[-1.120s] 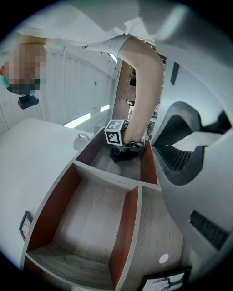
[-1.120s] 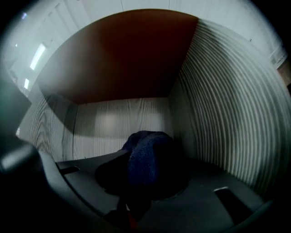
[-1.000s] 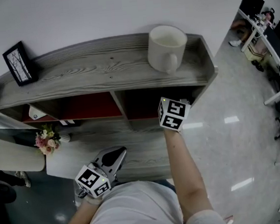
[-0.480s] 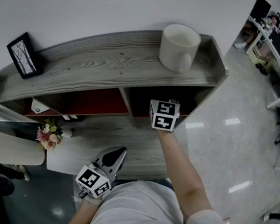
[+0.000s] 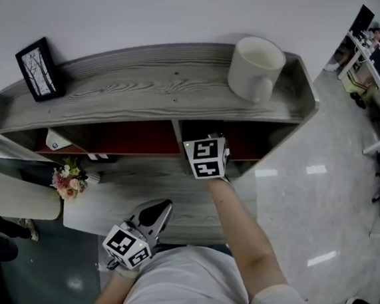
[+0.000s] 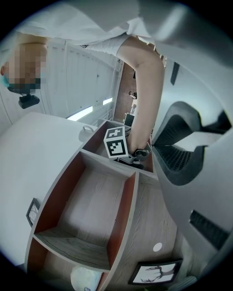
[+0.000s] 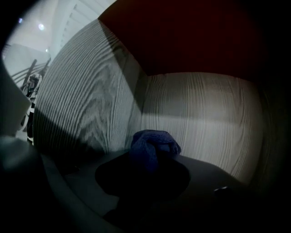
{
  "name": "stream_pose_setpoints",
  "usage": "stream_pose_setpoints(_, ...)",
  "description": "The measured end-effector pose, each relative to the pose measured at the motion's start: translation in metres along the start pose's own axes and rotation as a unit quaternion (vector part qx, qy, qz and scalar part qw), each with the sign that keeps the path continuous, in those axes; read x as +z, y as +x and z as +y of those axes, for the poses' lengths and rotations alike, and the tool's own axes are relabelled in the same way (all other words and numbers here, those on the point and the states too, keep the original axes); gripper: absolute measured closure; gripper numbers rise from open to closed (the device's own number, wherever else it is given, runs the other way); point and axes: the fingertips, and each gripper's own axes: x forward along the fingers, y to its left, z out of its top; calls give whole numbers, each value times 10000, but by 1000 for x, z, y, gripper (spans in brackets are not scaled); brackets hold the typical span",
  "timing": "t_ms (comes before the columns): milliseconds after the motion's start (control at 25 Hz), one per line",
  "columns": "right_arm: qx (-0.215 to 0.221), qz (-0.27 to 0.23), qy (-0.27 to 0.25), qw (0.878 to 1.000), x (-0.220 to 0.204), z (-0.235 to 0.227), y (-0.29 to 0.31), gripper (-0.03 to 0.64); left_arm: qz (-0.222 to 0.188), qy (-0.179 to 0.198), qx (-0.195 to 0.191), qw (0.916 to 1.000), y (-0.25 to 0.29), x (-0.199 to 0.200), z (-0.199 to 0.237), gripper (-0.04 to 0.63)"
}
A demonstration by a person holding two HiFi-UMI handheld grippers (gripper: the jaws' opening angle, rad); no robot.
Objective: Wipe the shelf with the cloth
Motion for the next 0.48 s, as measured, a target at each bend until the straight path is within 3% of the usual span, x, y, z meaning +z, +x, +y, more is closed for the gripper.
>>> stream_pose_setpoints(200,16,182,-271,9995,-8,-10,-4,529,-8,24,-33,10000,2,2,0,580)
stream_pose_setpoints(480,-588,522,497,9957,-43,-68,-25,528,40,80,-193,9998,11,3,-6,580)
